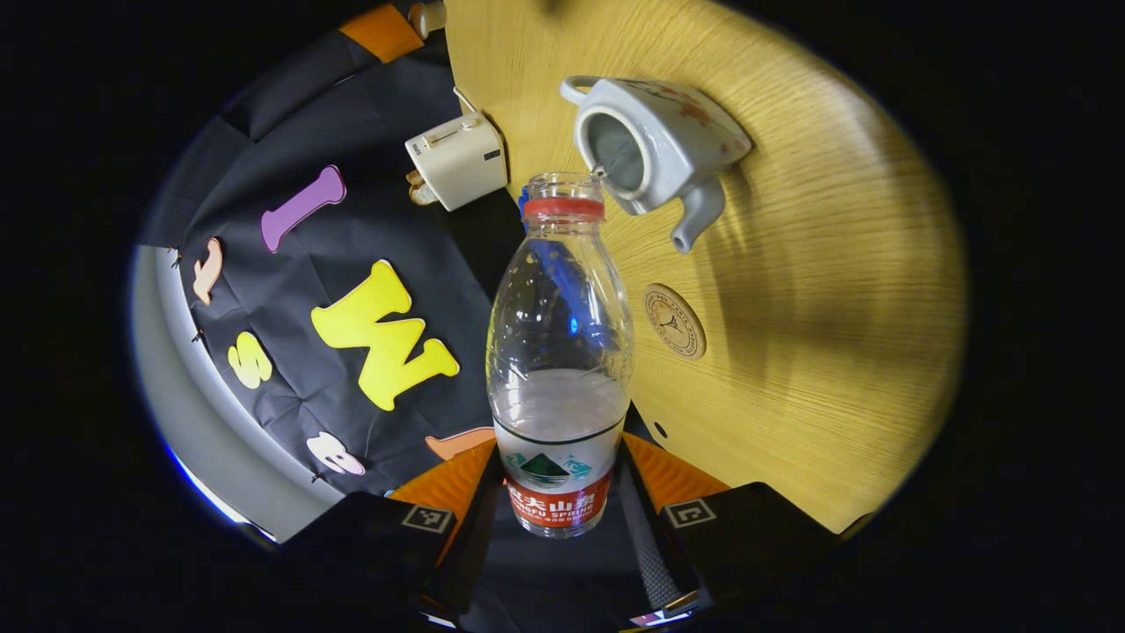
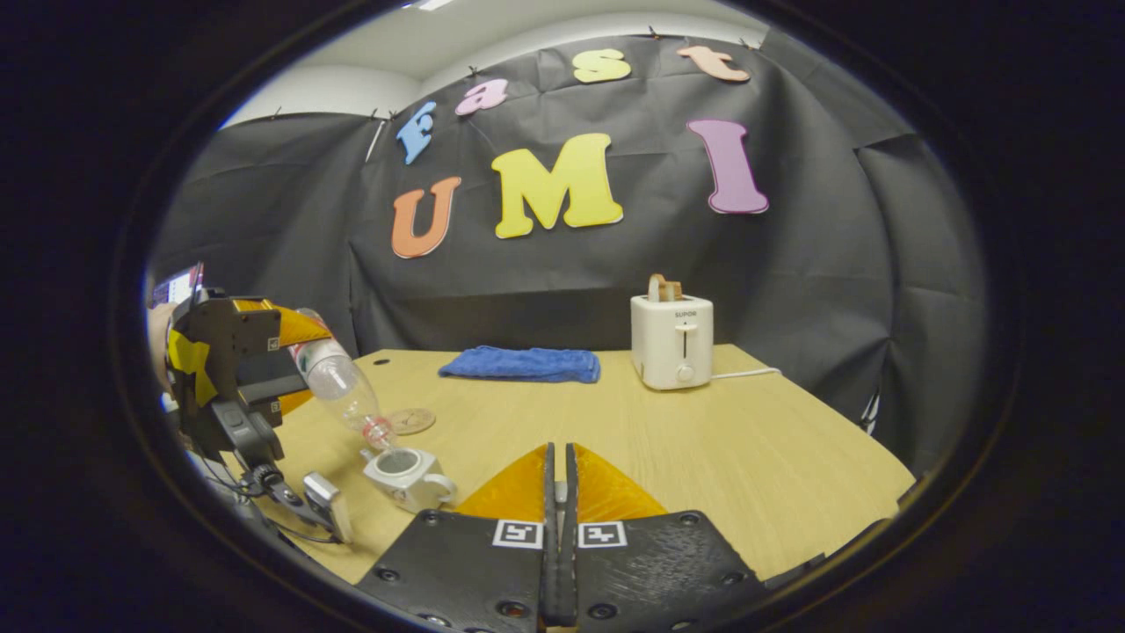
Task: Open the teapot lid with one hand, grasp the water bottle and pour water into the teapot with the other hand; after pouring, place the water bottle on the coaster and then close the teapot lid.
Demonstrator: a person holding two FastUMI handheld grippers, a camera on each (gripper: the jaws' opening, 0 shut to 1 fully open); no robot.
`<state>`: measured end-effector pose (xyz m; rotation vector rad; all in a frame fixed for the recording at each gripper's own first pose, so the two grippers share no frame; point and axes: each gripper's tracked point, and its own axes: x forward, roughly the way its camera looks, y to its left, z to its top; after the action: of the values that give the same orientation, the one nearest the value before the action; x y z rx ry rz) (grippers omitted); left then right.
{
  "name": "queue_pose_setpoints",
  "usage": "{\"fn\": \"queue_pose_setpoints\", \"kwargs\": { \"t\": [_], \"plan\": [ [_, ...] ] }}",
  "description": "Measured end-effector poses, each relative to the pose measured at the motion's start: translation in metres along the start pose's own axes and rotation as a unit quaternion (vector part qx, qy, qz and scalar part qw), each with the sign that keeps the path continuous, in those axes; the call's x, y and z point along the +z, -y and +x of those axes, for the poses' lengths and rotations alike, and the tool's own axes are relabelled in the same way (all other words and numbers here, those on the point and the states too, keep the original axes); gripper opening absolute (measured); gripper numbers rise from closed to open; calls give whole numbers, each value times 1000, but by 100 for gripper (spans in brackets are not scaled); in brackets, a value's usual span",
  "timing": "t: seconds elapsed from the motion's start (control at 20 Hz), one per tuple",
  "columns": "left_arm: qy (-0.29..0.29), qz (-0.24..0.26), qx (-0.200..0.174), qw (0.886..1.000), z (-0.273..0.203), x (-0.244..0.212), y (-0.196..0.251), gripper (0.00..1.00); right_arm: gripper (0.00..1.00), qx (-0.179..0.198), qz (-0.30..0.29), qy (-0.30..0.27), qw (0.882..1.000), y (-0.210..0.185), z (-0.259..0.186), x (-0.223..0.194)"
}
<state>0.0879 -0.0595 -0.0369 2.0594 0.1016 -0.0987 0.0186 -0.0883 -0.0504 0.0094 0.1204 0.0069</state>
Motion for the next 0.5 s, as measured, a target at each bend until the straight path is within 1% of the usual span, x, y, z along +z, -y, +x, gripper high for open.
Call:
{"fn": "queue_pose_setpoints", "kwargs": {
  "t": [0.1,0.2,0.4,0.45,0.5],
  "plan": [
    [1,12,4,1000,0,2,-4,72,0,2,2,0,1000,0,0,-1],
    [3,12,-1,1000,0,2,-2,72,0,4,3,0,1000,0,-1,-1],
    [-1,21,0,1000,0,2,-4,72,0,4,9,-2,1000,4,0,-4],
    [-1,22,1,1000,0,2,-3,76,0,3,11,-2,1000,5,0,-4],
    [-1,24,2,1000,0,2,-3,72,0,3,12,-3,1000,5,0,-4]
  ]
}}
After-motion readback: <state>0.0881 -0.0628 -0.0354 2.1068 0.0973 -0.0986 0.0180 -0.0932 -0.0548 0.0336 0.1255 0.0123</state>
